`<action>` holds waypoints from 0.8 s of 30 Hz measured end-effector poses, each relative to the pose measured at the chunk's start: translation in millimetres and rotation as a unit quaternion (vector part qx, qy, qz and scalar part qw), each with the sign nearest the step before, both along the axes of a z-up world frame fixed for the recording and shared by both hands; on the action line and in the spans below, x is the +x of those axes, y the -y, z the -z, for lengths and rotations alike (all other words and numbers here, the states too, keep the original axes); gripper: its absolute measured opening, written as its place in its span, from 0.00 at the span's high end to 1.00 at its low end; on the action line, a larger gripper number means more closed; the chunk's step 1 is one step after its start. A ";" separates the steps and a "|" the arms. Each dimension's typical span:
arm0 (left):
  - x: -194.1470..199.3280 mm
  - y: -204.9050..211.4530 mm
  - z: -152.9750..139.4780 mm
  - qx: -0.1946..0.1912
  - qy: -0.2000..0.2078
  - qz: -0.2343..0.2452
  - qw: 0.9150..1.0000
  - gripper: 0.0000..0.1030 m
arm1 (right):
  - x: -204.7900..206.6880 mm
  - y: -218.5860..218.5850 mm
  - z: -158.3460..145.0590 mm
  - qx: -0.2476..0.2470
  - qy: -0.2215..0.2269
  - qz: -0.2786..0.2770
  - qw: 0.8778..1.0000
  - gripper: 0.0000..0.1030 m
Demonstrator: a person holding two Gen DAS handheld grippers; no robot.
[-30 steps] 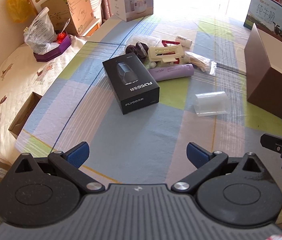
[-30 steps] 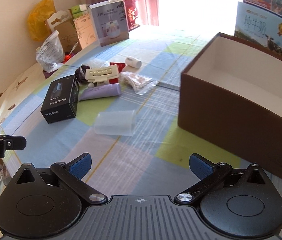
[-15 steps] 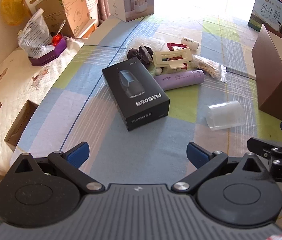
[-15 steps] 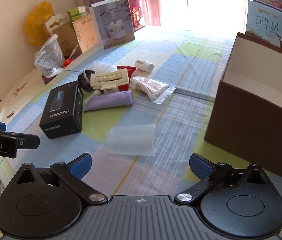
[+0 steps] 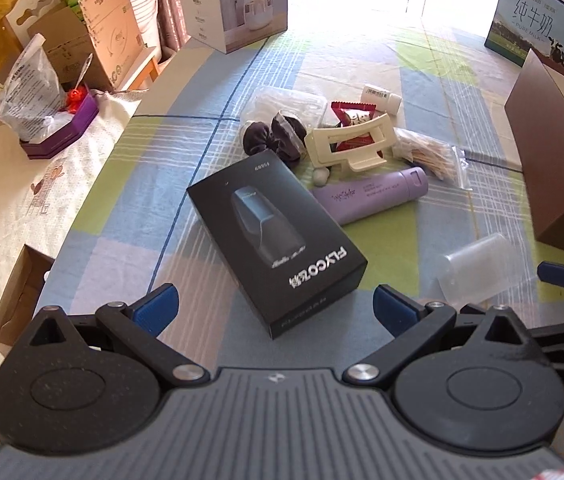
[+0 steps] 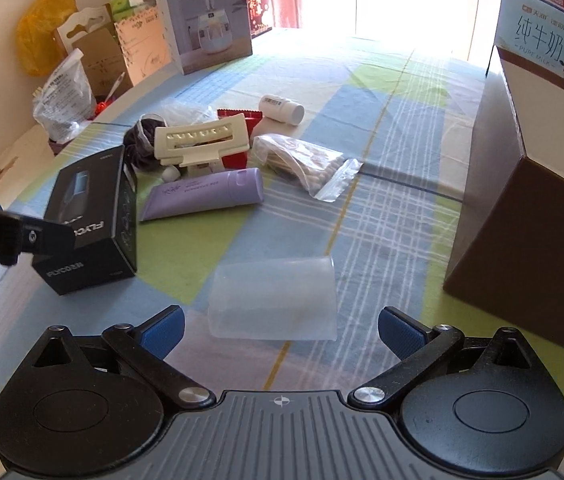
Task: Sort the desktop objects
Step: 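Grasp the black FLYCO box with the left tool while the right tool grasps the clear cup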
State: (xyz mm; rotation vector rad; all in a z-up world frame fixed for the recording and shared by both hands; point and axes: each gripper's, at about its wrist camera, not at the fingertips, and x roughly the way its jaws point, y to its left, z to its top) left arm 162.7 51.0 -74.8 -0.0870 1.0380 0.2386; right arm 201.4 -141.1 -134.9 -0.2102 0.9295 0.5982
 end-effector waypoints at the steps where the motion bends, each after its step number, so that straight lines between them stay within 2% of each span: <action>1: 3.8 -1.0 0.9 -0.002 0.000 0.003 1.000 0.01 | 0.9 -0.8 1.4 -0.004 0.003 0.001 1.000 0.02; 3: 11.9 -2.2 3.0 -0.004 -0.001 0.008 1.000 0.01 | 2.6 -0.4 3.4 -0.008 0.005 0.005 1.000 0.09; 7: 29.1 -3.4 9.9 -0.004 -0.008 0.014 1.000 0.01 | 4.3 1.9 6.4 -0.010 -0.002 0.013 1.000 0.15; 9: 36.2 -4.1 13.3 -0.004 -0.013 0.014 1.000 0.01 | 4.3 3.5 7.4 -0.010 -0.004 0.017 1.000 0.22; 12: 44.3 -4.3 18.0 -0.003 -0.016 0.016 1.000 0.01 | 5.0 6.4 8.6 -0.009 -0.013 0.026 1.000 0.28; 16: 49.2 -6.3 24.6 0.006 -0.020 0.028 0.999 0.01 | 4.4 9.7 8.3 -0.004 -0.022 0.035 0.999 0.28; 19: 43.7 -17.0 24.1 -0.015 -0.013 0.037 0.999 0.04 | 3.0 11.7 8.0 0.001 -0.028 0.040 0.999 0.27; 24: 31.2 -40.2 19.8 0.003 -0.012 0.041 0.999 0.07 | 1.5 15.1 7.6 0.012 -0.041 0.058 0.997 0.14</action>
